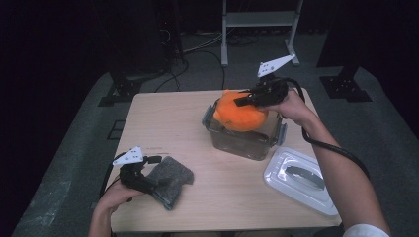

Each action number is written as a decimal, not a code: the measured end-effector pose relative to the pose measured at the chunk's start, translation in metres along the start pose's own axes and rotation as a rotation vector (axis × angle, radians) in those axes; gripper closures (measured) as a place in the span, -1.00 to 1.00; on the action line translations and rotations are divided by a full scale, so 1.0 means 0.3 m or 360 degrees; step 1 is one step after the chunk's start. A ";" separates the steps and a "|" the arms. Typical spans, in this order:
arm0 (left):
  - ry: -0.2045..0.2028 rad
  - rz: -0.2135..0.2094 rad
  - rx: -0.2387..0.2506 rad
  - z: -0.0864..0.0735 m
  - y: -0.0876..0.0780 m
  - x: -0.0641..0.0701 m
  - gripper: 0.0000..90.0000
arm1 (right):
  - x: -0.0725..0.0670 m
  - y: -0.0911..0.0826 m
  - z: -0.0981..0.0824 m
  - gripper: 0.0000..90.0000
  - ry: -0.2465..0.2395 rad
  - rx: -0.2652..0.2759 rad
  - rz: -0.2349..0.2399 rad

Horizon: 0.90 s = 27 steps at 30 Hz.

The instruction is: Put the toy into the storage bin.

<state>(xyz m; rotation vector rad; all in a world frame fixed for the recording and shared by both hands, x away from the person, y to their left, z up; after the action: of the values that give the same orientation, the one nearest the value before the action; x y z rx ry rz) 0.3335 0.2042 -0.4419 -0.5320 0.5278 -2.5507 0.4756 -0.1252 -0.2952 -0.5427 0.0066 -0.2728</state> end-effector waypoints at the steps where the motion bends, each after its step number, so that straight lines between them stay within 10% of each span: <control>1: 0.0002 0.0000 -0.0001 0.000 0.000 -0.001 -0.95 | 0.007 0.004 -0.007 0.57 -0.0002 -0.0004 -0.0003; 27: 0.0004 -0.0011 -0.0011 -0.004 0.005 0.002 -0.95 | 0.075 0.061 -0.122 0.57 0.0106 -0.0055 -0.0040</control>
<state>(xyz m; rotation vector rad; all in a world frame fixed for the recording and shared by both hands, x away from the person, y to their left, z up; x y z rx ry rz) 0.3332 0.2030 -0.4433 -0.5344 0.5369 -2.5573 0.4989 -0.1346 -0.3343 -0.5679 0.0694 -0.3157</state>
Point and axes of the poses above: each handheld gripper's, and its own axes: y roughly forward along the jaws, z roughly out of its top, x roughly to its right, the point moved 6 cm from there along y, roughly forward along the jaws, and after that the axes turned 7 degrees about -y, right-handed, at the moved point
